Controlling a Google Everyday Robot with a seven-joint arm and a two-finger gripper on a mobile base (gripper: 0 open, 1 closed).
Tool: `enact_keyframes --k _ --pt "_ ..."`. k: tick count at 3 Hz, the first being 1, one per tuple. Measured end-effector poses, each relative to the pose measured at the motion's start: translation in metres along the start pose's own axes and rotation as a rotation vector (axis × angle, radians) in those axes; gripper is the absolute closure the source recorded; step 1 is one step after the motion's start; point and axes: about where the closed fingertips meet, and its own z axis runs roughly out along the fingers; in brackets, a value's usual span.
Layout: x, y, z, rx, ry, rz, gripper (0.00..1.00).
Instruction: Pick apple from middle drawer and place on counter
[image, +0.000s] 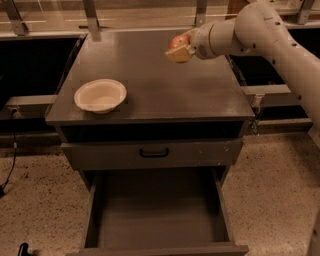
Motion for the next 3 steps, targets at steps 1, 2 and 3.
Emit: enact_keyframes --k 1,2,3 --pt "0.006 -0.036 0.014 0.03 0.013 0.124 1.0" --pt "0.027 -0.05 0.02 -0.006 0.051 0.236 0.82" --pt "0.044 -0.042 0.03 -0.084 0.115 0.24 0.58"
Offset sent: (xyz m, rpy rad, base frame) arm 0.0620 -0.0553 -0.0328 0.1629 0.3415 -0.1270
